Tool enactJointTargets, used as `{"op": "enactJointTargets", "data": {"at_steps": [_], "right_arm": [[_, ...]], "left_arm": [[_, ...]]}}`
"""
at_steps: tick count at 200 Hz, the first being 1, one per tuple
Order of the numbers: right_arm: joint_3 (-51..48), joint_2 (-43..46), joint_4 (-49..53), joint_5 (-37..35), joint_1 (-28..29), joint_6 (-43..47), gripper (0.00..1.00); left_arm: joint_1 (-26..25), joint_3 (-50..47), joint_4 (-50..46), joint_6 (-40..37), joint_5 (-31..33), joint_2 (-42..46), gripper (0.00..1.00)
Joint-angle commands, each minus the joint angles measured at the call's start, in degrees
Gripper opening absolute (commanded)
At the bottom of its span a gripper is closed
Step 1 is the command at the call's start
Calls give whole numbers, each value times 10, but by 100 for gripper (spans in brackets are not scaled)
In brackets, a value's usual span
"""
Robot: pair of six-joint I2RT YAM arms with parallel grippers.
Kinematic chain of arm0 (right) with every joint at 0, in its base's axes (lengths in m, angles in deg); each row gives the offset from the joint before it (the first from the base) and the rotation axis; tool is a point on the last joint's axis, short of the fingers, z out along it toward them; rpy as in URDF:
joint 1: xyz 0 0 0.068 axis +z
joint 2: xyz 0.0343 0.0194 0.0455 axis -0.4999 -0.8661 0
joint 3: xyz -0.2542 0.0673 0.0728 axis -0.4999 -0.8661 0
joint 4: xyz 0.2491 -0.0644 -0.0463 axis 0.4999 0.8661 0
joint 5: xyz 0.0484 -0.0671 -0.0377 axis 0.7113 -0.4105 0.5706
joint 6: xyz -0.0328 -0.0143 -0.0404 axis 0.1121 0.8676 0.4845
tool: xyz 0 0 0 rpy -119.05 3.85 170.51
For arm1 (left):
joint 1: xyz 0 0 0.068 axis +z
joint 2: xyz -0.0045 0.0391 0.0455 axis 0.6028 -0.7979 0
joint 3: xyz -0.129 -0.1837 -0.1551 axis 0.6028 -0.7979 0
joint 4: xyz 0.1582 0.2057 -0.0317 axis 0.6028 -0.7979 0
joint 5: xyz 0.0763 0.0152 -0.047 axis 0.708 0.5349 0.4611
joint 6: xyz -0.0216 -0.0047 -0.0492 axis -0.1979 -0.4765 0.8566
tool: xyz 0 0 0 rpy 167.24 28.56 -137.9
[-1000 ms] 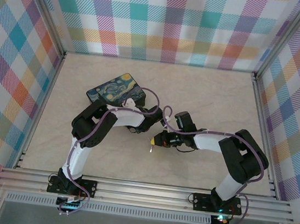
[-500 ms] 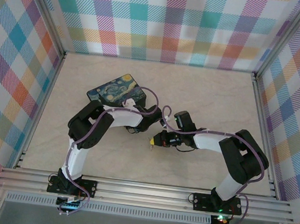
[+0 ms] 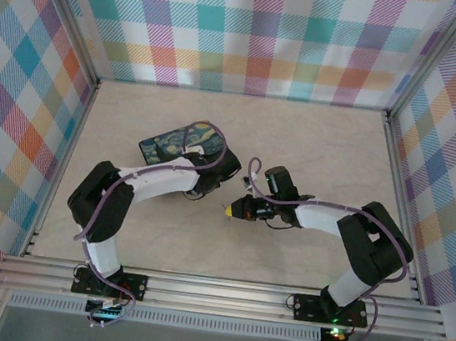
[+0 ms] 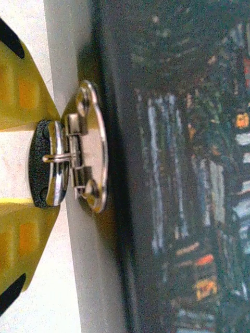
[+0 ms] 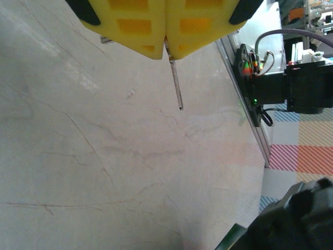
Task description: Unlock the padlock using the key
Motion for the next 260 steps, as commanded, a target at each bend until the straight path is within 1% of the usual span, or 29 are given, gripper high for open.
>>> {"op": "enactJointTargets", "data": {"at_steps": [1,18,58,89,144,190,212,219,260], "right_arm": [[13,-12,-68,12,28,-52,0],[12,-22,-105,0,38,-83,0],[16,-33,-154,-23,49,-130,0],[28,-35,-158,-45,69,-136,0],[21,-39,-197,-48,72,-161,0],[12,-35,-207,-66,75,-188,0],[1,-37,-232,-76,79,-204,0],[0,-39,-254,-76,80,-205,0],[1,-46,-276,-82,86,-219,0]], "left_arm": [[-5,5,-41,-33,-70,35,0],[0,22,-67,-47,-106,43,0],[25,56,-118,-74,-190,56,0],[36,78,-150,-91,-223,53,0],[59,84,-163,-91,-278,68,0],[65,99,-182,-93,-276,75,0],[68,100,-184,-93,-285,75,0],[69,101,-185,-92,-288,75,0],[73,102,-188,-83,-309,80,0]]}}
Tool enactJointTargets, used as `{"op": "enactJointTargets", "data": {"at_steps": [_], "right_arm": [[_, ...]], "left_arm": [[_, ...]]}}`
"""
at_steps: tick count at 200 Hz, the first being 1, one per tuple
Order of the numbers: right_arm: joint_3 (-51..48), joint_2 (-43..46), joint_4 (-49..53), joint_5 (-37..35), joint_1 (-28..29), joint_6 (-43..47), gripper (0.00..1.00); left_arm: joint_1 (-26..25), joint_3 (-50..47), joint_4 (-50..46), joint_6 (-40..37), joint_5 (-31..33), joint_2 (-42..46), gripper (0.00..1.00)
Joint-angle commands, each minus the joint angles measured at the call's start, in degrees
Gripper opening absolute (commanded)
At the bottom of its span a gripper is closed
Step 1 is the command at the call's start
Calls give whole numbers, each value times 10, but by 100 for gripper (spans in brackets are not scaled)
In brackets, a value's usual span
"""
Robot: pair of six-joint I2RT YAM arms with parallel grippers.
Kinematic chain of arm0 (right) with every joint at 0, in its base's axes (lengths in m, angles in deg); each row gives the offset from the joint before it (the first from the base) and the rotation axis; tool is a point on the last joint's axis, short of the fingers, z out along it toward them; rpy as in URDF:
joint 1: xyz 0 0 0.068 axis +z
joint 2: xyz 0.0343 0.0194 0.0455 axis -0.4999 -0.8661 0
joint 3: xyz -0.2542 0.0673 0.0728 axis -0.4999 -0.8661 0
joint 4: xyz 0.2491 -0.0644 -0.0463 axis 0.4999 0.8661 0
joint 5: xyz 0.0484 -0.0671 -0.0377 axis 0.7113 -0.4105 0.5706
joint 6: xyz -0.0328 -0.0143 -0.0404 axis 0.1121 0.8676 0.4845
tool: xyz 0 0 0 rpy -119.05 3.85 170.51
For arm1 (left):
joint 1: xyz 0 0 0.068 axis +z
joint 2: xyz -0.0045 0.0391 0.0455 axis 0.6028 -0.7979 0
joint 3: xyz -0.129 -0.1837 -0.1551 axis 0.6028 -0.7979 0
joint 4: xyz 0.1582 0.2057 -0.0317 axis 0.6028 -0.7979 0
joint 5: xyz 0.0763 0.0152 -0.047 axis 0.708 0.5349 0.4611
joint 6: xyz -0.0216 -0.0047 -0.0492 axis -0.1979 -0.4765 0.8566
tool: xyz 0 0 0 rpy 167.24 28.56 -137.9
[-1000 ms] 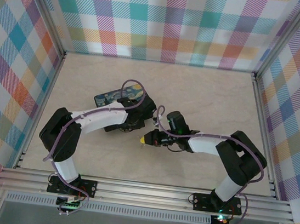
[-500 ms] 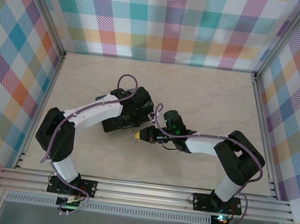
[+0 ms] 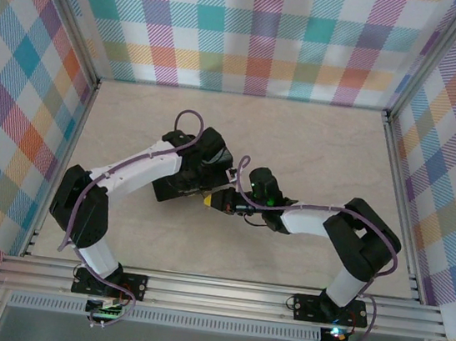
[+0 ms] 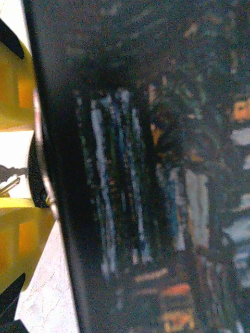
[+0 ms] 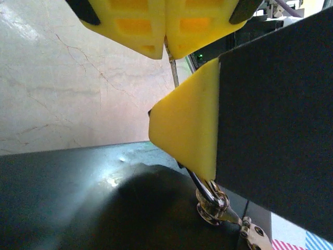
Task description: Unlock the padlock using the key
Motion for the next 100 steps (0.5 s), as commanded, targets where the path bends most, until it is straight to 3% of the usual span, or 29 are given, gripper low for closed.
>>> {"op": "enactJointTargets", "data": {"at_steps": [1,64,100], "right_arm": [[-7,-6,-41,-8,8,-18,0],[-36,14,-51,-42,14,-36,0],[-50,-11,-115,-42,14,-57,0]], "left_arm": [[7,23,-18,3,-23,30,0],[14,24,-20,4,-36,36,0],[16,21,-18,4,-40,35,0]]}}
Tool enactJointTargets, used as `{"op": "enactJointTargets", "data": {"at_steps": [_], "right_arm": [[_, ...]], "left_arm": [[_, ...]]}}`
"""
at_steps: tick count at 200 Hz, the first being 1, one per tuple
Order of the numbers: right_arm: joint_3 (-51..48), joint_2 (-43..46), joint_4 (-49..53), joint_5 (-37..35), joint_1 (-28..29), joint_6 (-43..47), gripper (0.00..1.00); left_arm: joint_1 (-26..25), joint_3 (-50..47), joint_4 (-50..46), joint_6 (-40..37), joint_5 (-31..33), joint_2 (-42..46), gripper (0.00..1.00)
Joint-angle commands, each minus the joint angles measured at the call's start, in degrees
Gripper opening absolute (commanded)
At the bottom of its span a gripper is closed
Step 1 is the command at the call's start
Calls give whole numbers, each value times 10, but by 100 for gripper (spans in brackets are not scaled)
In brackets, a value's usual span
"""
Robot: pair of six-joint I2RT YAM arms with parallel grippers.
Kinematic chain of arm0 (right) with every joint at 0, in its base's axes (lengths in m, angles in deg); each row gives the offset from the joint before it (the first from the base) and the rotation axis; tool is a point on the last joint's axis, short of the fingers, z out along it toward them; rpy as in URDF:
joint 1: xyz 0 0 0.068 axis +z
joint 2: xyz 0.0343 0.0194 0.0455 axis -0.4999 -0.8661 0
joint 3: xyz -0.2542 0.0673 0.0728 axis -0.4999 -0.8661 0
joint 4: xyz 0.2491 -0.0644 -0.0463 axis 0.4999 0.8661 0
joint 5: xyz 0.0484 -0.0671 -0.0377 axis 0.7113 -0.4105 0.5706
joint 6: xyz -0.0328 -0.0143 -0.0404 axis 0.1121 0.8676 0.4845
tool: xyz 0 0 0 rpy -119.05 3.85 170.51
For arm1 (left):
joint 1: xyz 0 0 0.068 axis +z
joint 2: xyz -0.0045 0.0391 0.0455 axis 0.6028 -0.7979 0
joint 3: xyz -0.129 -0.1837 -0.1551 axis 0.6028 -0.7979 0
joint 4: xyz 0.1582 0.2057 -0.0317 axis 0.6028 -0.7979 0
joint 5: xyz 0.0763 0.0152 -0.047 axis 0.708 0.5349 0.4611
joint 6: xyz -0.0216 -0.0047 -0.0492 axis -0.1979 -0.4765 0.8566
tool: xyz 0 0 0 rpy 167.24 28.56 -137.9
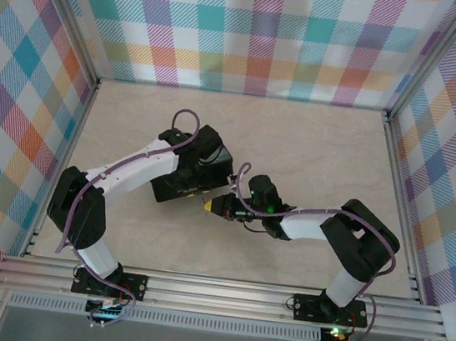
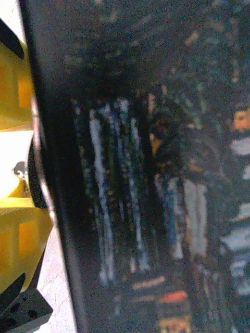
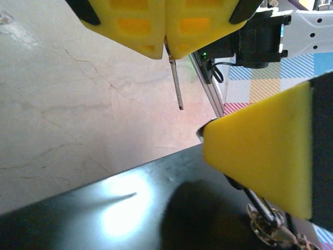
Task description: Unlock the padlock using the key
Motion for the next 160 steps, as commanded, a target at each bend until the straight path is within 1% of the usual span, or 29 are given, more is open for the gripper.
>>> {"op": "enactJointTargets", "data": {"at_steps": [1,48,81,112,160], "right_arm": [[-7,-12,-72,-7,1,-19,0],[-9,-34,-159,-11,8,-26,0],[-12,-50,-191,-16,10,-34,0],[-9,-59,-209,-13,13,-35,0],[1,-61,-204,-19,15,-27,0]], "left_arm": [[6,19,-8,4,-14,25,0],[10,17,-5,7,-16,29,0],[12,13,0,10,-22,32,0],[15,11,2,14,-30,34,0],[24,-1,7,19,-38,44,0]]}}
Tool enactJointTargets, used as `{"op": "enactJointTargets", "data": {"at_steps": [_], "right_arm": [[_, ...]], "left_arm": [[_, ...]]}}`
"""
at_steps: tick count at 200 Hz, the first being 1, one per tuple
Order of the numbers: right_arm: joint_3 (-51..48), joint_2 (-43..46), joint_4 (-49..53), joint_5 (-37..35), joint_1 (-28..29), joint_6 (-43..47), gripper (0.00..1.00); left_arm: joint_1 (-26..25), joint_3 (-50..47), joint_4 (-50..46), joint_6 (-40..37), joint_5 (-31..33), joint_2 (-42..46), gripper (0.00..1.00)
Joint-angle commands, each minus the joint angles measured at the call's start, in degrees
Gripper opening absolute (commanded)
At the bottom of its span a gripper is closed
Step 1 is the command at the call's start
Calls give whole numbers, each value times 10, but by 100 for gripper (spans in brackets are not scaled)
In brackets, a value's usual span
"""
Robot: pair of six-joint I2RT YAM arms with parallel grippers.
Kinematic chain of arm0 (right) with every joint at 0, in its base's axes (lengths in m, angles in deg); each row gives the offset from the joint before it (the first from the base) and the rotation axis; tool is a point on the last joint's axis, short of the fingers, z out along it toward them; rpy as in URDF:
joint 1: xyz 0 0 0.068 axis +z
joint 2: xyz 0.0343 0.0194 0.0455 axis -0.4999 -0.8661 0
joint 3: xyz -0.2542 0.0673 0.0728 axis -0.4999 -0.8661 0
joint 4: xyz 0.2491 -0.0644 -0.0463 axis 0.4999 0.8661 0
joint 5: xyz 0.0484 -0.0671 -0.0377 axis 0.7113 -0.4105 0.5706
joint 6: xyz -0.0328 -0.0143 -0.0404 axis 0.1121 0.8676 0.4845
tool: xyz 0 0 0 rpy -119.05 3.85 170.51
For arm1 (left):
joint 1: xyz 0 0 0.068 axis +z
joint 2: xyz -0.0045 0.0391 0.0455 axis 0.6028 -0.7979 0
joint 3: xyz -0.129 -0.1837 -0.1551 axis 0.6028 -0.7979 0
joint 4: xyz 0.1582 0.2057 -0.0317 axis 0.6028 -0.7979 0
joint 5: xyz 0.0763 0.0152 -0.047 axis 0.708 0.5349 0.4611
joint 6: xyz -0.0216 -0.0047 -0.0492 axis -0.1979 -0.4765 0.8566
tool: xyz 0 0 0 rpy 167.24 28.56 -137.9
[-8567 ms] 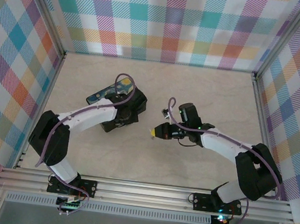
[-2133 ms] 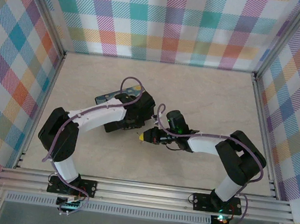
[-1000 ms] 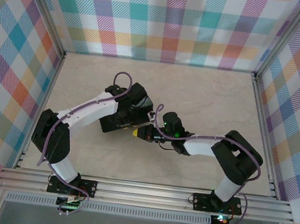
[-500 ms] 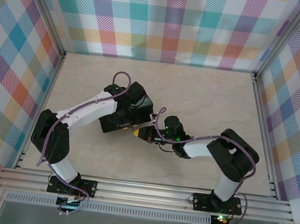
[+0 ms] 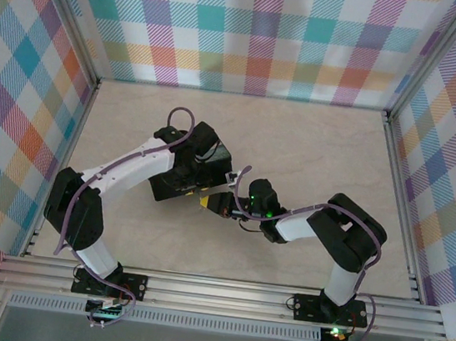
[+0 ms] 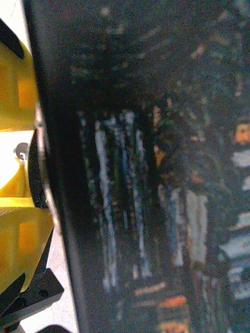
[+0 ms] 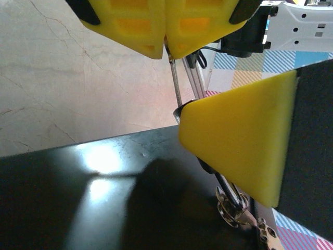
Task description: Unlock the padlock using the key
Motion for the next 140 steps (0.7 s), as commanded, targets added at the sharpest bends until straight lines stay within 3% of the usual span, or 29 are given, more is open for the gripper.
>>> {"op": "enactJointTargets", "data": {"at_steps": [1,140], "right_arm": [[10,-6,-39,-9,4,4,0],[-1,-15,-101,-23,10,6,0]], "left_arm": [[8,-1,6,13,-21,33,0],[28,-12,13,15,-39,46,0]]}}
